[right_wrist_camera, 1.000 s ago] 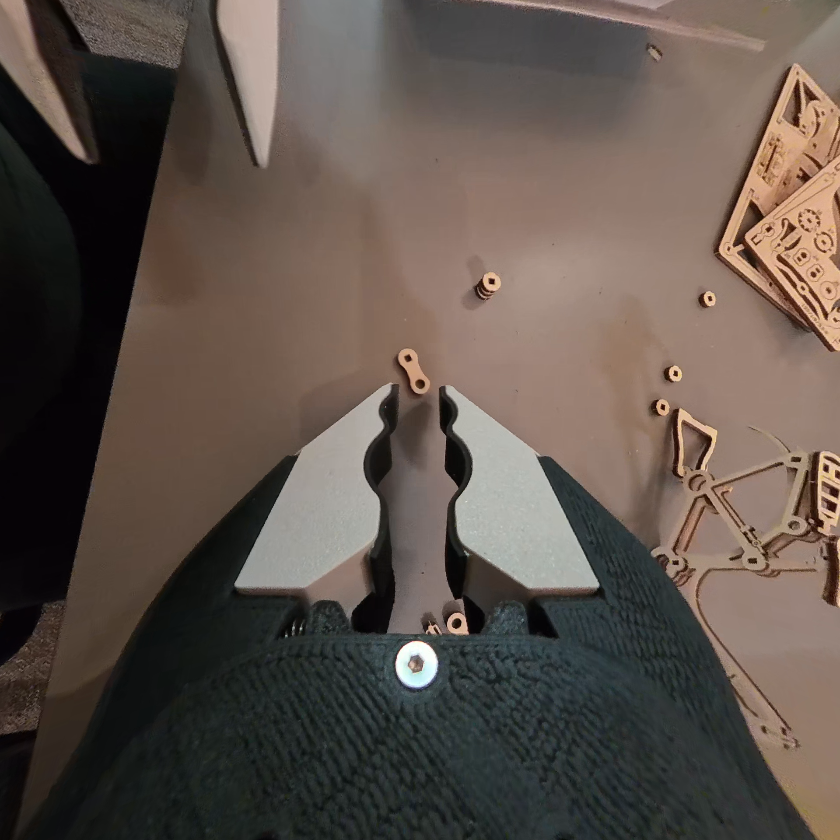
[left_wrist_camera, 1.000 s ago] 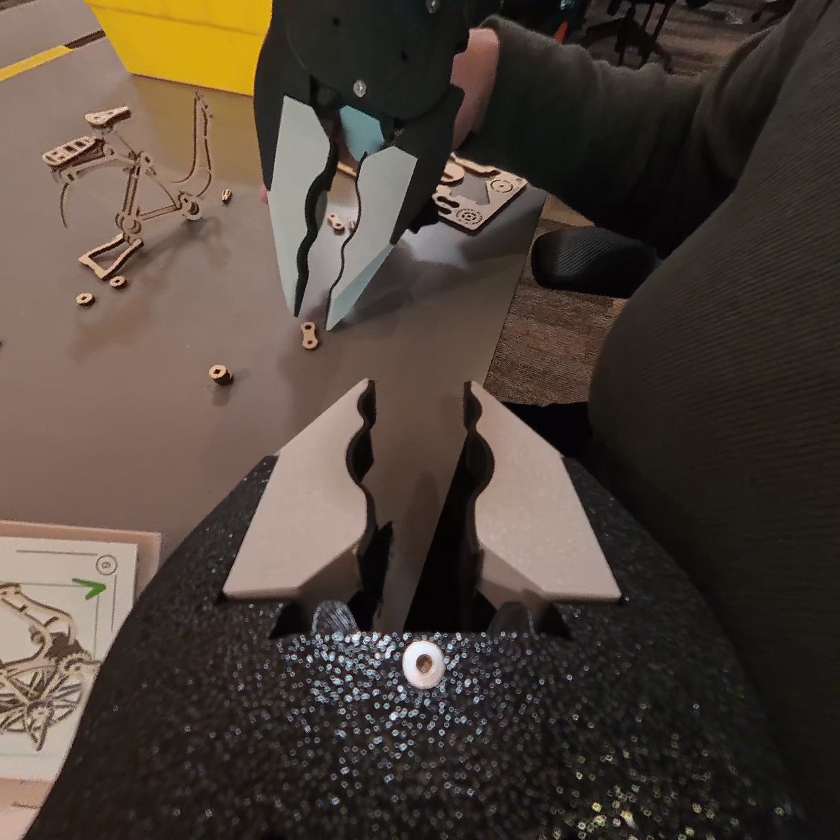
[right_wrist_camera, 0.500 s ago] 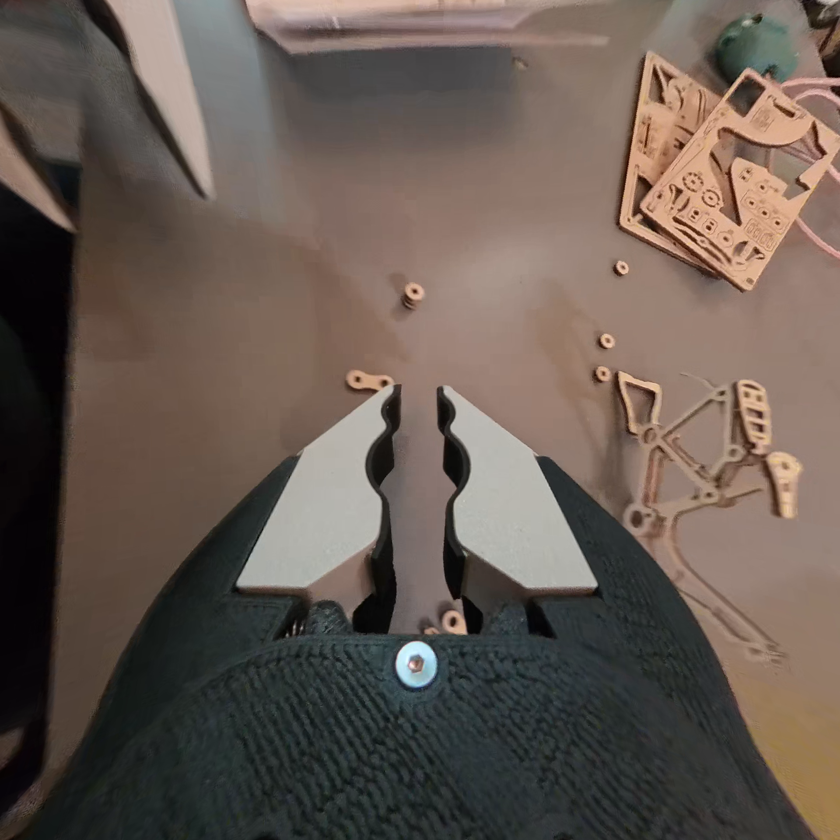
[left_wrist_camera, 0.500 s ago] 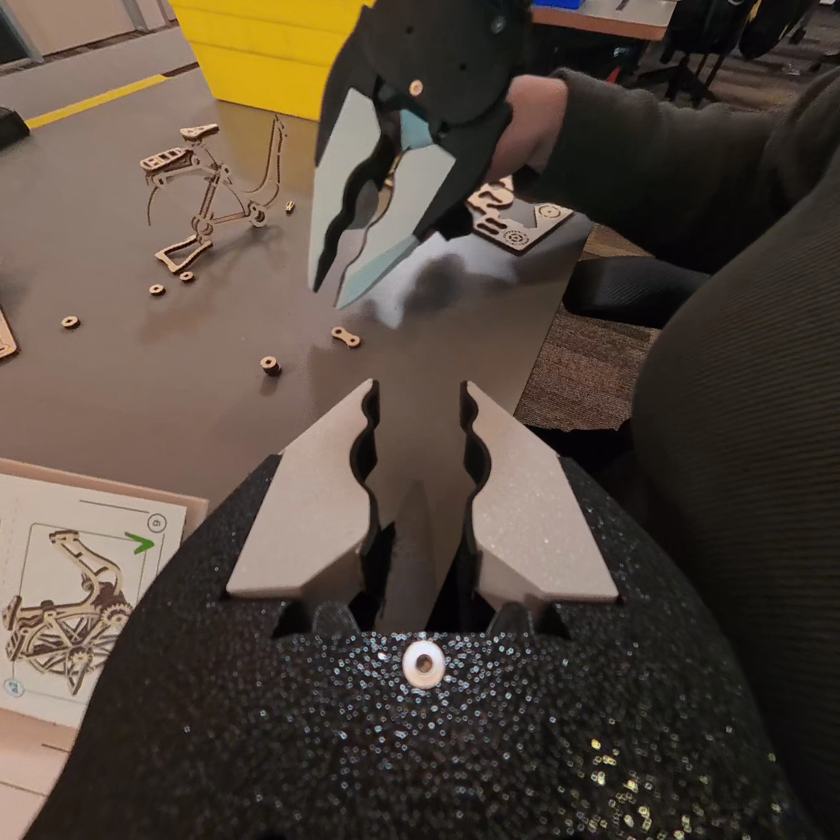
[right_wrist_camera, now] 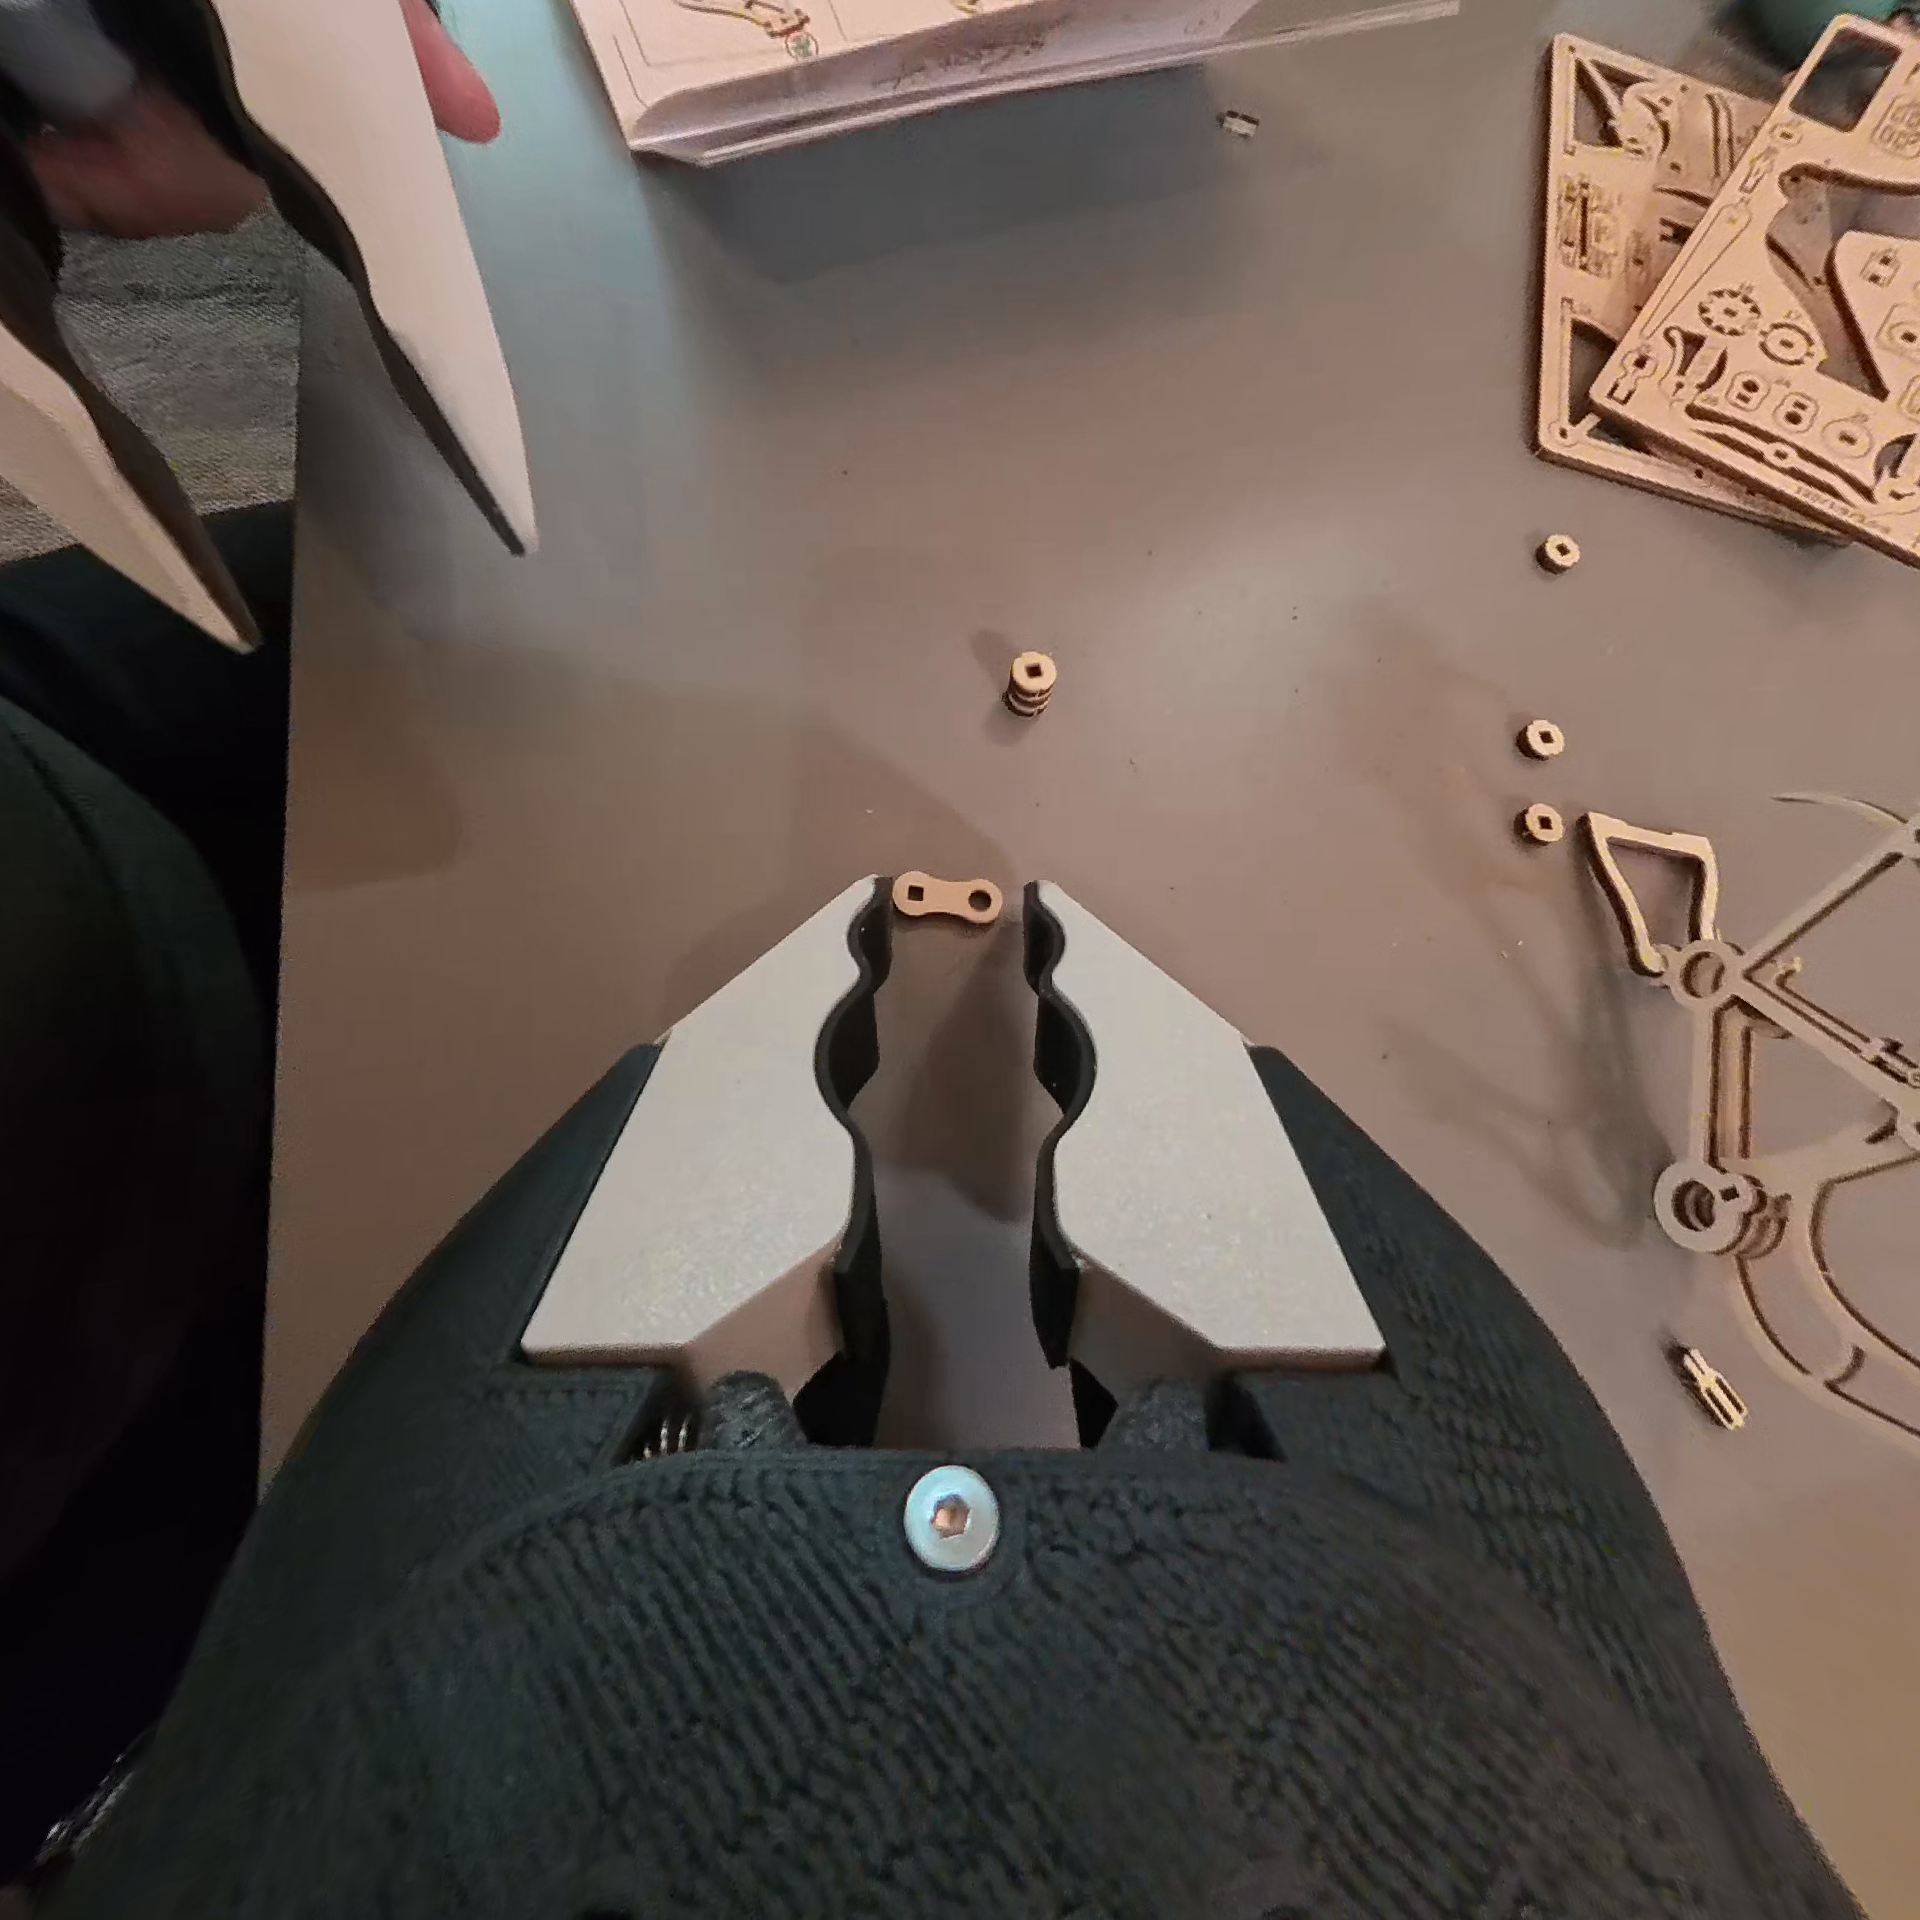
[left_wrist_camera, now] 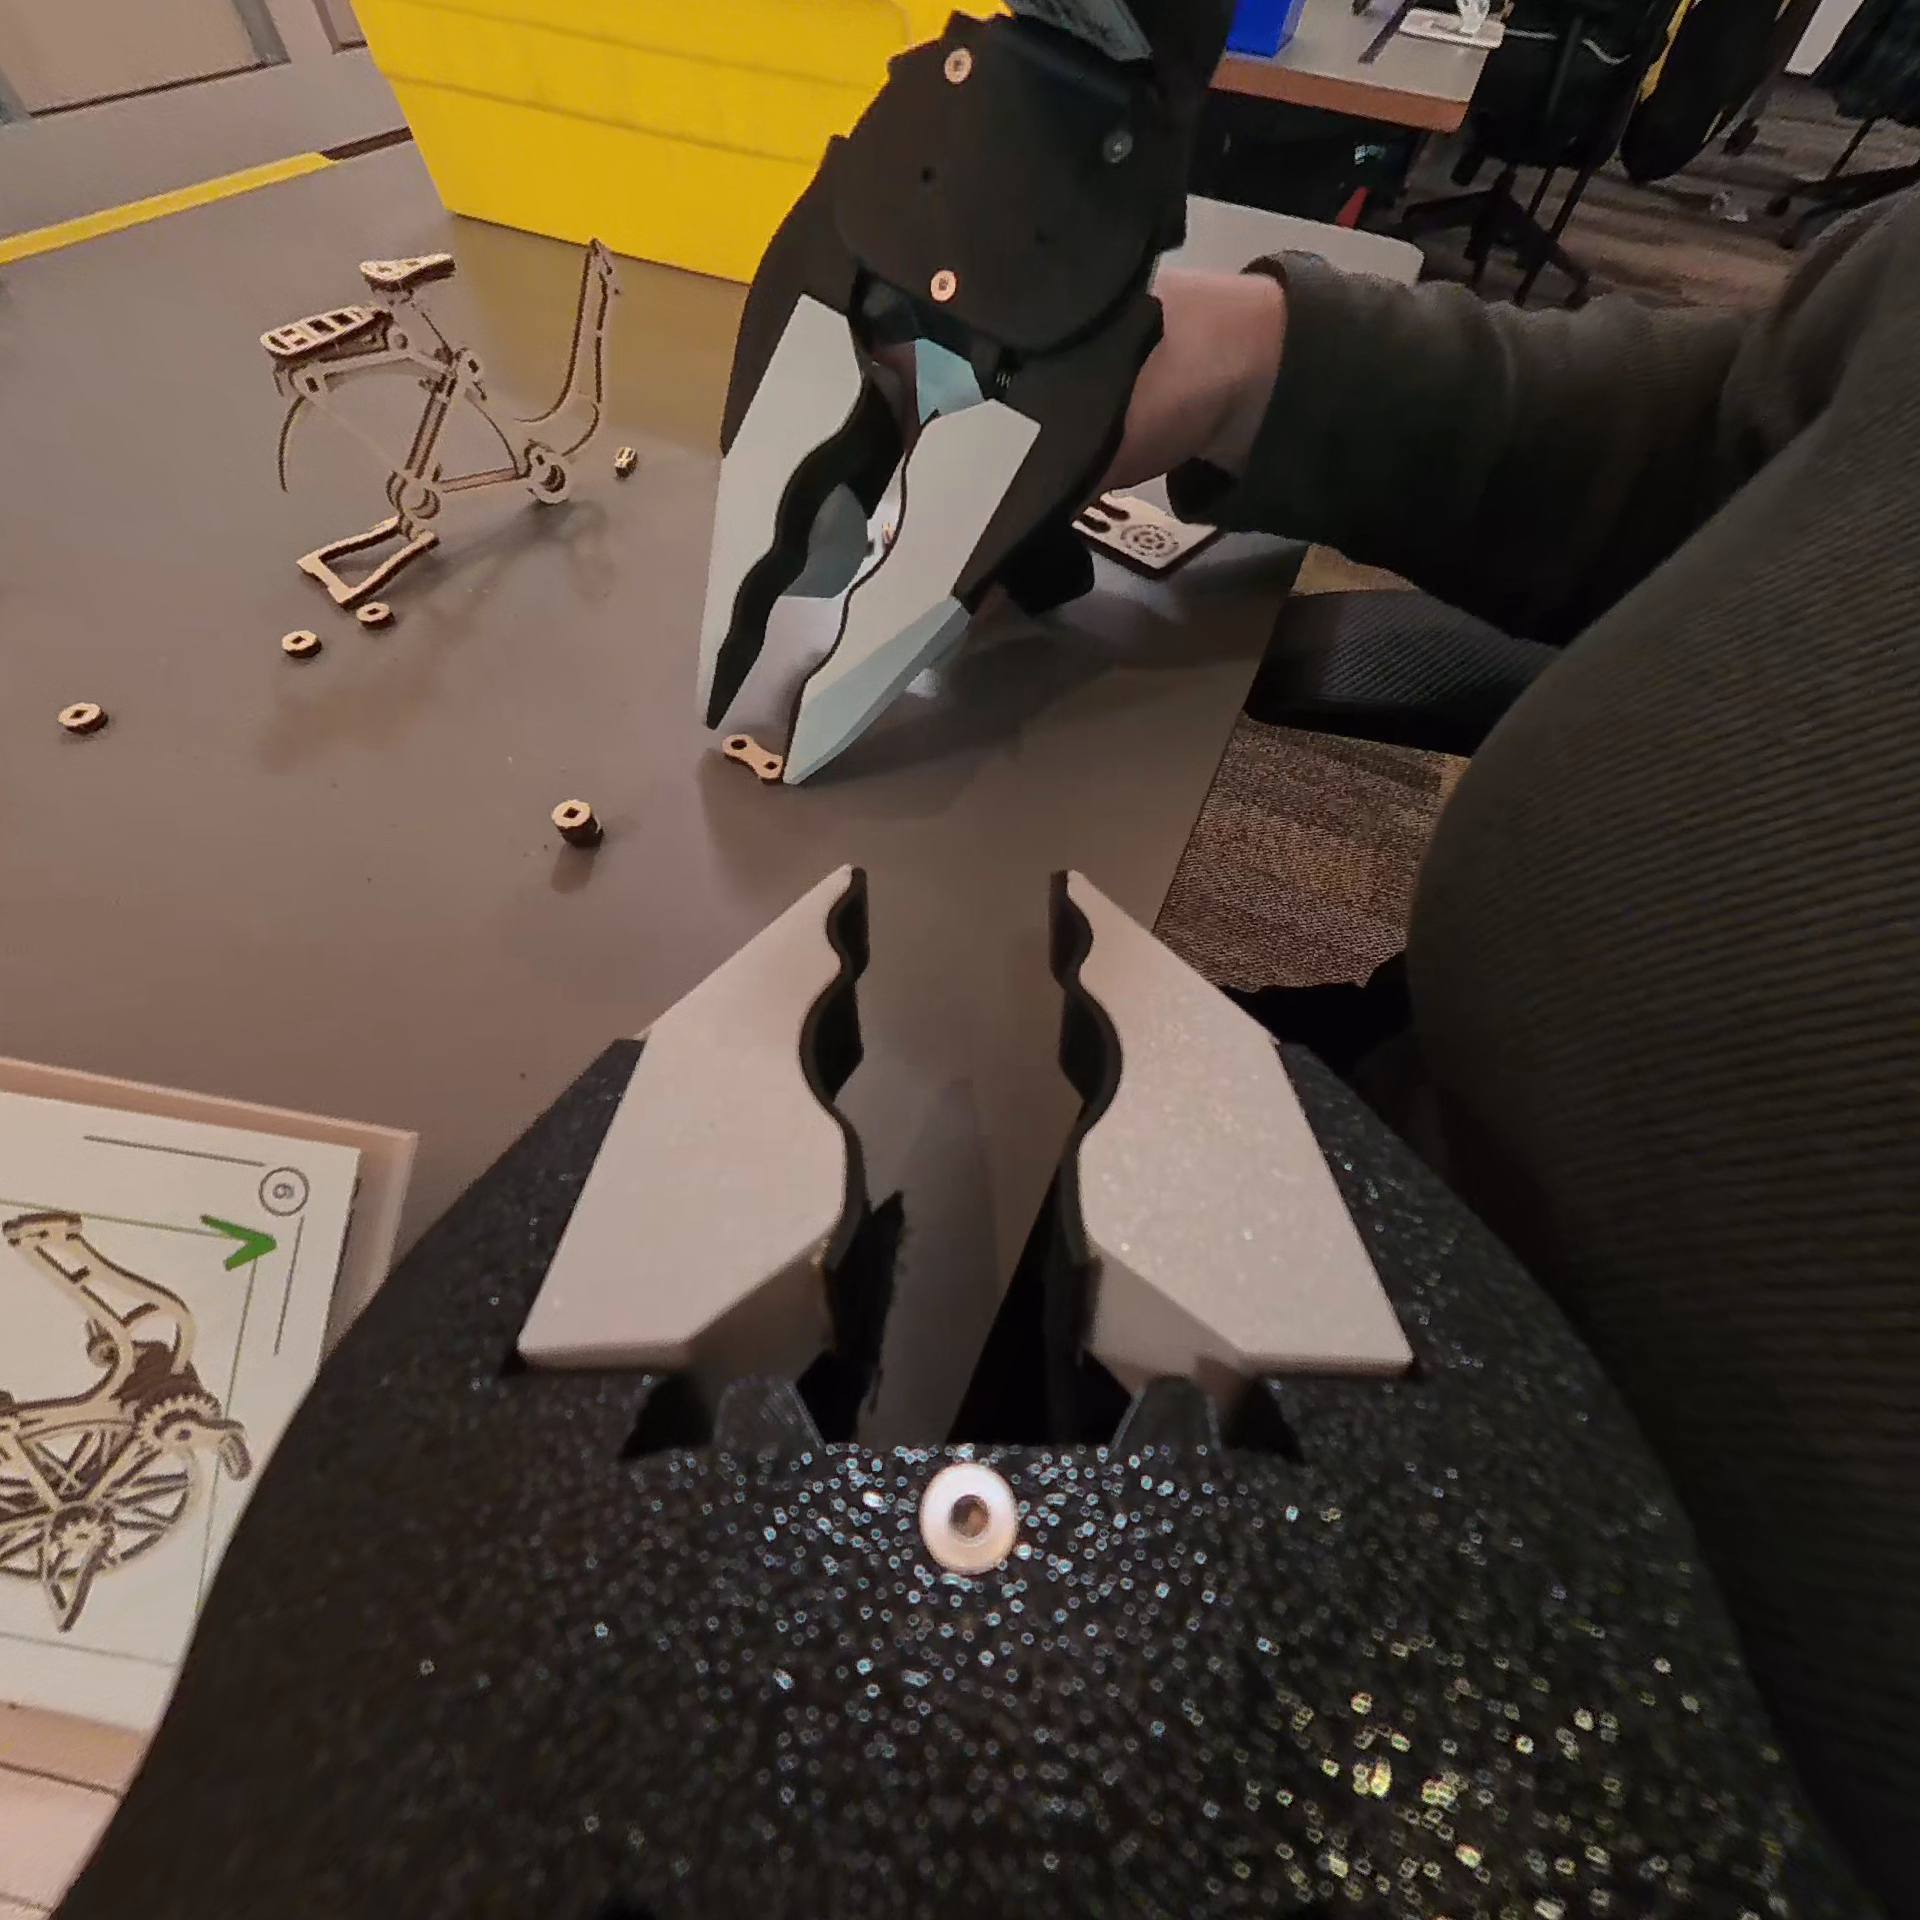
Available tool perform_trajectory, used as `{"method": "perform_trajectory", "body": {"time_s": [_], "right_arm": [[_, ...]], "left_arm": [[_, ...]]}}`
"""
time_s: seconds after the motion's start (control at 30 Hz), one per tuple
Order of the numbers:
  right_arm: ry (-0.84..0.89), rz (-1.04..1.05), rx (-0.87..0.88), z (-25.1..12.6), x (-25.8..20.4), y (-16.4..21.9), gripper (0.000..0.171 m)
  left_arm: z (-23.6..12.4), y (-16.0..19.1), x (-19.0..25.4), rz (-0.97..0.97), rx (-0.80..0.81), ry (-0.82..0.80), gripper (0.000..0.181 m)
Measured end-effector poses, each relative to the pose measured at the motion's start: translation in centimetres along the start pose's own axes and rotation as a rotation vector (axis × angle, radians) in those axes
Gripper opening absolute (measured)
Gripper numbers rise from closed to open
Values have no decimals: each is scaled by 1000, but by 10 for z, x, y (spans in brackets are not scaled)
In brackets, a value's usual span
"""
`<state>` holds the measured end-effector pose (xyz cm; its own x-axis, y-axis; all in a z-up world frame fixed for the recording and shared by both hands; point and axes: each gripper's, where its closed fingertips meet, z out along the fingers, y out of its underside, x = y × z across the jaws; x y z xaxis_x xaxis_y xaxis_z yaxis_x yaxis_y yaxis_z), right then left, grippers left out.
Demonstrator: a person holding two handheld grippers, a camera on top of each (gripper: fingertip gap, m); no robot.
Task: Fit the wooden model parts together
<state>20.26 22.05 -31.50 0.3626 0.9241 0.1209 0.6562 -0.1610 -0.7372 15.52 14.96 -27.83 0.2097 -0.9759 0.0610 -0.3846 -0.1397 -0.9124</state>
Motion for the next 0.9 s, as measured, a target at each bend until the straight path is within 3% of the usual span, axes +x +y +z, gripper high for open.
{"method": "perform_trajectory", "body": {"time_s": [0.3, 0.6, 0.9], "right_arm": [[-87, 7, -8, 3, 0, -1, 19], [-148, -229, 103, 9, 14, -43, 19], [-279, -340, 67, 26, 17, -41, 19]], "left_arm": [[2, 3, 0, -3, -8, 12, 33], [10, 14, 3, 1, -41, 28, 33], [10, 16, 2, -5, -41, 29, 33]]}}
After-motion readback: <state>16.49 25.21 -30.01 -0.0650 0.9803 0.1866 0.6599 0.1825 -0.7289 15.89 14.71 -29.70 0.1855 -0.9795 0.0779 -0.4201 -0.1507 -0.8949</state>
